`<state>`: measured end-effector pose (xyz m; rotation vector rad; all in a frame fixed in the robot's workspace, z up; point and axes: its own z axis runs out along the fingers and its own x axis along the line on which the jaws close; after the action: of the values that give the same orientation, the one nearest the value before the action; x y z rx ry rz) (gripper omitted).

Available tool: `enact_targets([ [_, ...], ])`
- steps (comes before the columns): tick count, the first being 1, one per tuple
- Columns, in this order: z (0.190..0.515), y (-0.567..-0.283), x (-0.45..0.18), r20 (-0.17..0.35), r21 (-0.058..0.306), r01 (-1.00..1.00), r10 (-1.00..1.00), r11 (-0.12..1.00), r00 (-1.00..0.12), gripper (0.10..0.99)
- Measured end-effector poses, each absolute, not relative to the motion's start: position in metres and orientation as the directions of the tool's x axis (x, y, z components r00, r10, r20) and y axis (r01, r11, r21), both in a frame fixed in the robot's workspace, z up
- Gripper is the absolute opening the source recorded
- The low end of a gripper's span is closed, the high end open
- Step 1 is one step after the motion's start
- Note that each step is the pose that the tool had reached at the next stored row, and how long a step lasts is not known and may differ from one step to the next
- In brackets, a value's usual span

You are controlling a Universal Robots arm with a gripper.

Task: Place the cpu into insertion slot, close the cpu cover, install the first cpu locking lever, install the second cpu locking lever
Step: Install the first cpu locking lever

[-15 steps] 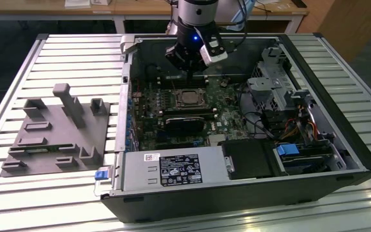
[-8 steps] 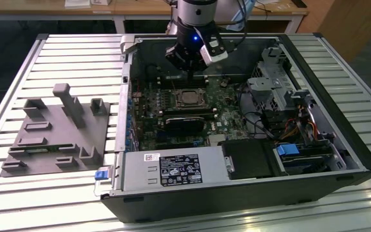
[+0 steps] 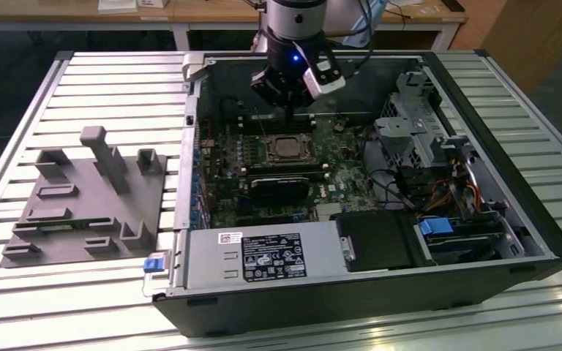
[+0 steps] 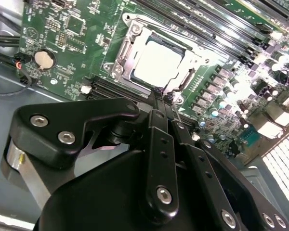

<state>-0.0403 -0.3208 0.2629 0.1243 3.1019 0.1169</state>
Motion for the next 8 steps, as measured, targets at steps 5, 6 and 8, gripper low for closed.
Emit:
enact_targets([
  [5, 0.2625, -0.3209, -0.0404, -0.052, 0.087, 0.056, 0.06, 0.995, -0.997, 0.106],
  [6, 0.2624, -0.3208, -0.0405, -0.054, 0.093, 0.05, 0.055, 0.994, -0.997, 0.106],
  [8, 0.2623, -0.3208, -0.0406, -0.059, 0.103, 0.041, 0.047, 0.994, -0.997, 0.106],
])
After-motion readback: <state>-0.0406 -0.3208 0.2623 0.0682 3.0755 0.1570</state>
